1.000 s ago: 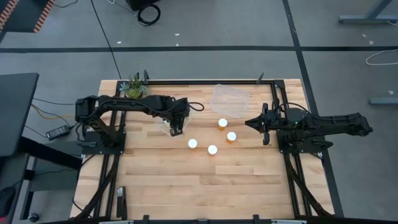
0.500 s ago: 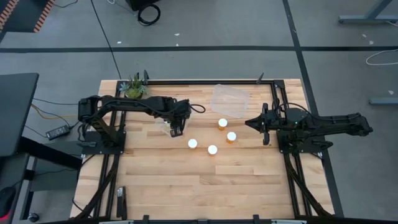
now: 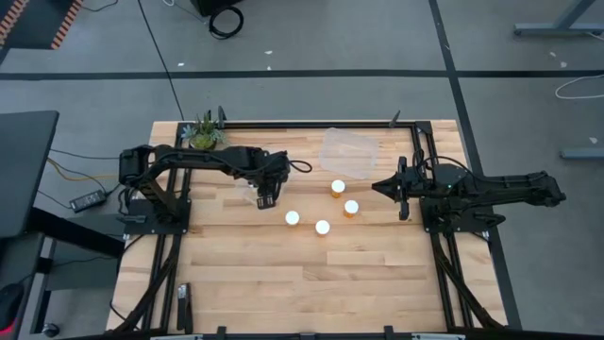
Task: Pick and place medicine bottles into bin by pill shape (circle, oval)
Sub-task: Put the small orange pill bottle into the left transparent bin, then put the large orange pill bottle into the right transparent bin
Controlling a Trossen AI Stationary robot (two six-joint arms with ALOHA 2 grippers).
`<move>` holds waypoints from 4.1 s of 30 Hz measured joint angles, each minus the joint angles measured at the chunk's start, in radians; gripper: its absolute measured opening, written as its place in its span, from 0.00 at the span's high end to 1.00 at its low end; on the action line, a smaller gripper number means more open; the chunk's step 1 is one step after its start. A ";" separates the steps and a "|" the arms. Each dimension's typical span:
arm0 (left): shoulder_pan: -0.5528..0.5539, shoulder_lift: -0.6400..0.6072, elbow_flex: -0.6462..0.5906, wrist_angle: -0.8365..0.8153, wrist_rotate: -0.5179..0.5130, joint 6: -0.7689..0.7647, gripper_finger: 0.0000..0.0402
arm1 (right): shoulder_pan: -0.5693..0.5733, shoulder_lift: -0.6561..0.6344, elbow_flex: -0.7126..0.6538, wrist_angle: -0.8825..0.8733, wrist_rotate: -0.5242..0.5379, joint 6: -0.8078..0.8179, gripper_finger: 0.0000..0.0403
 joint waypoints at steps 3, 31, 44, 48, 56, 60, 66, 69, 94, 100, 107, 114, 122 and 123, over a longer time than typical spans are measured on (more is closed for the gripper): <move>0.000 0.005 0.000 0.001 0.000 0.000 0.65 | 0.000 0.000 0.000 0.000 0.000 0.000 0.91; 0.000 0.045 0.000 -0.010 0.000 -0.029 0.61 | 0.000 0.000 0.000 0.000 0.000 0.000 0.91; 0.000 0.040 0.015 -0.041 -0.002 -0.026 0.52 | 0.000 0.000 0.000 0.000 0.000 0.000 0.91; 0.000 0.040 0.051 -0.100 -0.024 -0.027 0.49 | 0.000 0.000 0.000 0.000 0.000 0.000 0.91; -0.002 0.040 0.183 -0.198 -0.031 -0.037 0.44 | 0.000 0.000 0.000 0.000 0.000 0.000 0.91; -0.018 0.040 0.238 -0.223 -0.032 -0.053 0.45 | 0.000 0.000 0.000 0.000 0.000 0.000 0.91; -0.062 0.040 0.279 -0.222 -0.031 -0.068 0.46 | 0.000 0.000 0.000 0.000 0.000 0.000 0.91; -0.100 0.041 0.284 -0.208 -0.031 -0.090 0.44 | 0.000 0.000 0.000 0.000 0.000 0.000 0.91; -0.253 0.248 0.282 -0.175 -0.001 -0.135 0.23 | 0.000 0.000 0.000 0.000 0.000 0.000 0.91; -0.254 0.249 0.282 -0.203 0.001 -0.147 0.17 | 0.000 0.000 0.000 0.000 0.000 0.000 0.91; -0.260 0.249 0.282 -0.205 0.033 -0.158 0.16 | 0.000 0.000 0.000 0.000 0.000 0.000 0.91; -0.286 0.248 0.282 -0.185 0.032 -0.150 0.16 | 0.000 0.000 0.000 0.000 0.000 0.000 0.91; -0.294 0.247 0.282 -0.123 0.014 -0.109 0.16 | 0.000 0.000 0.000 0.000 0.000 0.000 0.91; -0.294 0.247 0.282 -0.116 0.014 -0.103 0.16 | 0.000 0.000 0.000 0.000 0.000 0.000 0.91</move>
